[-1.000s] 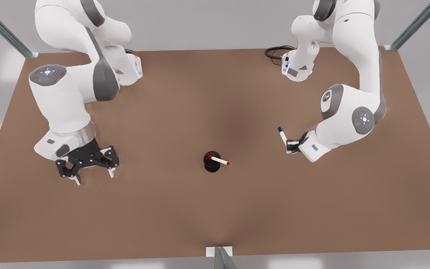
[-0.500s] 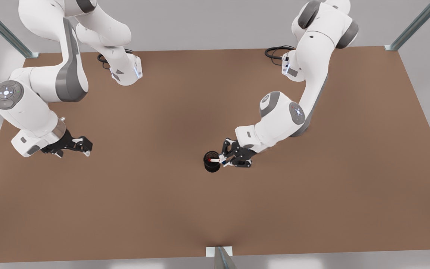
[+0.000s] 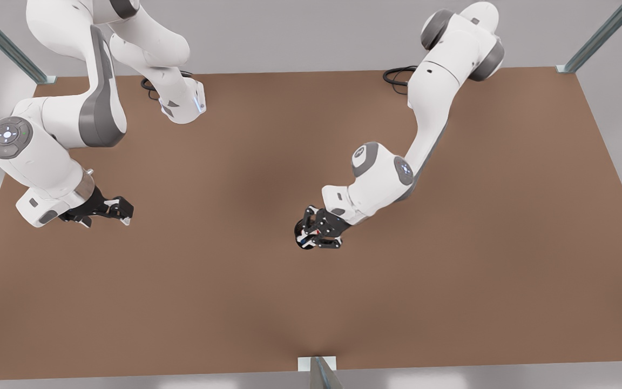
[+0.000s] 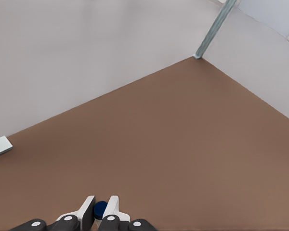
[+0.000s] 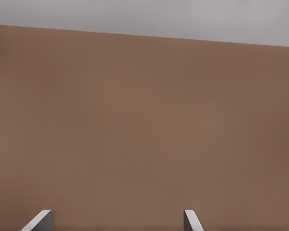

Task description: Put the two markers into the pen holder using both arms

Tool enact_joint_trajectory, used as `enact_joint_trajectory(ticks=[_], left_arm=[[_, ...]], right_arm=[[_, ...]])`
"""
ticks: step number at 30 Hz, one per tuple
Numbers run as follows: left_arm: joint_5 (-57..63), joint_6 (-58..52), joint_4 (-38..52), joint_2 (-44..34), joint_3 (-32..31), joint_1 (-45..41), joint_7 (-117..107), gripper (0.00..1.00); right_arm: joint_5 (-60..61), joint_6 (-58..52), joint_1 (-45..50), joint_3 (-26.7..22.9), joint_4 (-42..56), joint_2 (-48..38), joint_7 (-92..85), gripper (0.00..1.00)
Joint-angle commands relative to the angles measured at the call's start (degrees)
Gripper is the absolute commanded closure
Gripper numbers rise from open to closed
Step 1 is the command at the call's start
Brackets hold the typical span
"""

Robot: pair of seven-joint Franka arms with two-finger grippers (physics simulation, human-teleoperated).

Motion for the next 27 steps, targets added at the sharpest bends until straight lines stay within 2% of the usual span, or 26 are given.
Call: enact_joint_trajectory(ticks=[1, 8, 10, 27], left_arm=[[-0.53, 2.91, -0.73, 0.36, 0.05, -0.01, 12.23, 0.79], [-0.79, 3.70, -7.58, -3.33, -0.04, 0.07, 12.23, 0.79], [-0.79, 8.00, -10.31, -3.42, -0.22, -0.54, 12.23, 0.79], [-0.88, 13.54, -11.72, -0.52, -0.22, -2.74, 12.23, 0.79]], right_arm=[[-0.01, -0.13, -0.01, 0.02, 0.03, -0.08, -0.62, 0.00], [-0.01, -0.30, -0.01, 0.02, 0.03, -0.08, -0.71, 0.00], [-0.01, -0.30, -0.01, 0.02, 0.03, -0.08, -0.71, 0.00], [-0.01, -0.04, -0.01, 0.02, 0.03, 0.00, -0.71, 0.00]])
